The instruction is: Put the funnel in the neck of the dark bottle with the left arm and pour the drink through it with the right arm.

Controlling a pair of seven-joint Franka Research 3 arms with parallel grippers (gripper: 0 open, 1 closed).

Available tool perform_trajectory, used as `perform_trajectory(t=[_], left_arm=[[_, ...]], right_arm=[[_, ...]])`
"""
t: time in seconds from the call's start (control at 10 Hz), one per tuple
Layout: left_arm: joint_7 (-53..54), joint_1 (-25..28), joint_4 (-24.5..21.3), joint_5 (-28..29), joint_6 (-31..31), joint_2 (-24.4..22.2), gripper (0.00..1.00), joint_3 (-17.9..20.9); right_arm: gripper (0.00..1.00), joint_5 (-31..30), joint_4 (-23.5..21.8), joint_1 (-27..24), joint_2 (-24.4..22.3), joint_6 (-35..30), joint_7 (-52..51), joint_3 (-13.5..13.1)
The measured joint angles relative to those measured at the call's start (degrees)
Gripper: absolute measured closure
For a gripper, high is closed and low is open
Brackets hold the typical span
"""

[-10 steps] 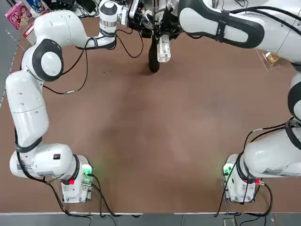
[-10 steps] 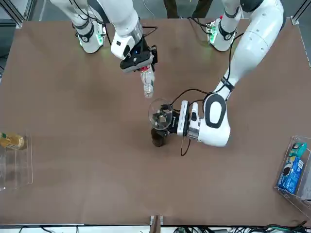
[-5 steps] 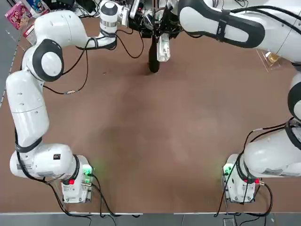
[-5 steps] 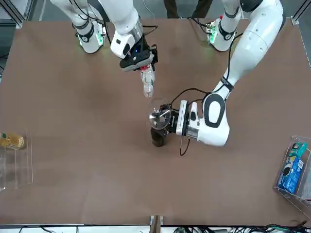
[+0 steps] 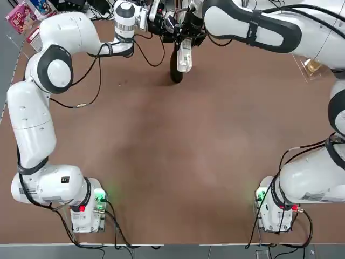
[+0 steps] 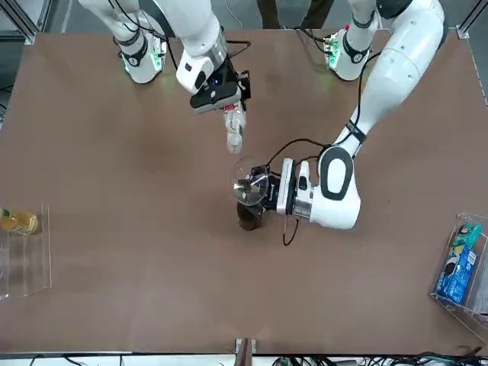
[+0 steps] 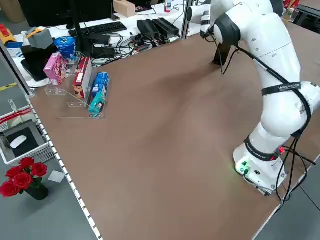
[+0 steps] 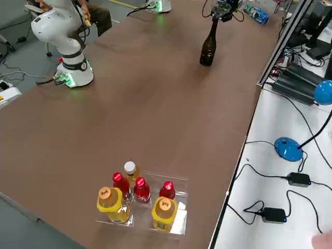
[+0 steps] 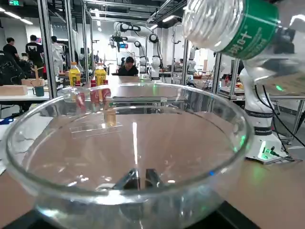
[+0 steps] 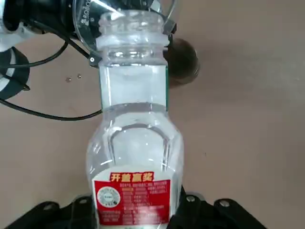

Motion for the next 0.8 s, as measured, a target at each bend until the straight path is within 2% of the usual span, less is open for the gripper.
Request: perform_trajectory(t=[0.8], left_arm=[[0.0, -0.41, 0.03, 0.0, 0.87, 0.0, 0.84, -0.06]], right_arm=[[0.48, -0.34, 3.75, 2.08, 5.57, 0.18, 4.42, -0.01]])
